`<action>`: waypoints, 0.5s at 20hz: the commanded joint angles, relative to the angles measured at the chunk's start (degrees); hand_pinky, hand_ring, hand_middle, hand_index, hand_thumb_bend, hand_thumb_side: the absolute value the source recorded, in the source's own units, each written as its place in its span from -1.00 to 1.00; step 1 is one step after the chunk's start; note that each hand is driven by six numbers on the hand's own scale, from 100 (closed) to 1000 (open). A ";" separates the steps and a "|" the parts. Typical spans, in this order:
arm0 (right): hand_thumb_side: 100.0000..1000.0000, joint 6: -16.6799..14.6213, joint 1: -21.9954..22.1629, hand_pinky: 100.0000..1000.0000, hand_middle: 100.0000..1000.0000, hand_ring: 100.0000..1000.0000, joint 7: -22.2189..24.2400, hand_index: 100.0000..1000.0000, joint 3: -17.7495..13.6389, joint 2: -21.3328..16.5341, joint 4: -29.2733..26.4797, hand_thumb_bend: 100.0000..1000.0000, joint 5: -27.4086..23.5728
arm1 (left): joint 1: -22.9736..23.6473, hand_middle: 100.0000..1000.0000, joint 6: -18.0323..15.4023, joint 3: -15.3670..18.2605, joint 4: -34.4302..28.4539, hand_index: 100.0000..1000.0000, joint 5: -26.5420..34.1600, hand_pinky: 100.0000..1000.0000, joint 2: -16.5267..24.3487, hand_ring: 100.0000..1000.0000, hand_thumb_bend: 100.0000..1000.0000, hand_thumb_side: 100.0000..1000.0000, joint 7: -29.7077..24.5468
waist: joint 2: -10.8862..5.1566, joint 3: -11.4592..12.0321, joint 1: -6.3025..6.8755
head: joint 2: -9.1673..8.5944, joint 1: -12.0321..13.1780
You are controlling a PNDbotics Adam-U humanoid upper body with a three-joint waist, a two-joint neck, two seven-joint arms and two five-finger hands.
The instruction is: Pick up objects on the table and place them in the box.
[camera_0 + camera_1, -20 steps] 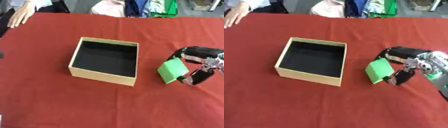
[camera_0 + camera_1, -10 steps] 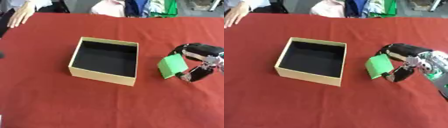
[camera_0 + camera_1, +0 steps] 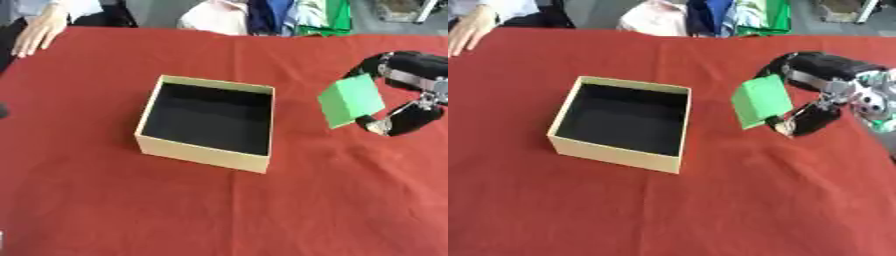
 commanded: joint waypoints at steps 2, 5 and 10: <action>-1.00 1.29 -4.08 0.65 -0.22 0.43 -0.24 0.23 -1.89 0.76 -1.70 -1.00 3.48 | -0.20 0.35 -0.15 -0.02 -1.18 0.52 -0.12 0.22 0.66 0.17 -1.00 -0.05 -0.06 | -1.31 0.13 -0.63 | -0.04 -1.11; -1.00 1.76 -7.64 0.66 -0.22 0.43 0.30 0.23 -1.48 4.00 -1.61 -1.00 6.81 | -0.10 0.35 -0.14 -0.09 -1.18 0.52 -0.04 0.22 0.52 0.17 -1.00 -0.05 -0.13 | -1.41 0.21 -0.44 | 0.02 -1.26; -1.00 1.43 -13.11 0.67 -0.22 0.43 2.37 0.23 -0.18 11.68 0.61 -1.00 12.83 | 0.05 0.35 -0.29 -0.25 -1.18 0.52 0.20 0.22 0.28 0.17 -1.00 -0.05 -0.29 | -1.55 0.54 0.03 | 0.00 -1.09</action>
